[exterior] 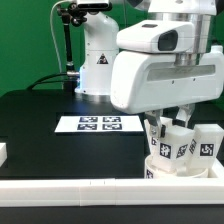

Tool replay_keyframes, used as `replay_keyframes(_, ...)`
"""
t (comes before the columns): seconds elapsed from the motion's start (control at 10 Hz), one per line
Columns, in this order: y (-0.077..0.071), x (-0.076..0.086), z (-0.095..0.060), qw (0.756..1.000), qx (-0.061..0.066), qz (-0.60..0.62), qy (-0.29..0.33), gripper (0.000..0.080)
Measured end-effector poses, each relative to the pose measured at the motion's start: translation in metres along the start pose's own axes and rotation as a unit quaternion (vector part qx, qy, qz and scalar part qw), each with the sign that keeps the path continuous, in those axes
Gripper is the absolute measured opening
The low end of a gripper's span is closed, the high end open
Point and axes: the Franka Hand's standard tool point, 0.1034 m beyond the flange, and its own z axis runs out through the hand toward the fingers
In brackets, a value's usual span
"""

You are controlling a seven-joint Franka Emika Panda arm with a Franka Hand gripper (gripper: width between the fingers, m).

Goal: Assemble stool

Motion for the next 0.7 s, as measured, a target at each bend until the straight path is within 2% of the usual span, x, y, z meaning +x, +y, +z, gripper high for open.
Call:
replay_keyframes(0.2,0.000,-0.002,0.001,0.990,0.019,0.139,0.013,0.0338)
replay_keyframes(0.3,0.001,-0.002,0.001,0.984,0.022,0.174,0.025,0.0338)
replay_keyframes(0.5,-0.003,0.000,0.001,0.958,0.029,0.285,0.034,0.0338)
replay_keyframes(0.7,-0.013,0.004,0.001,0.915,0.039,0.400,0.030,0.0338)
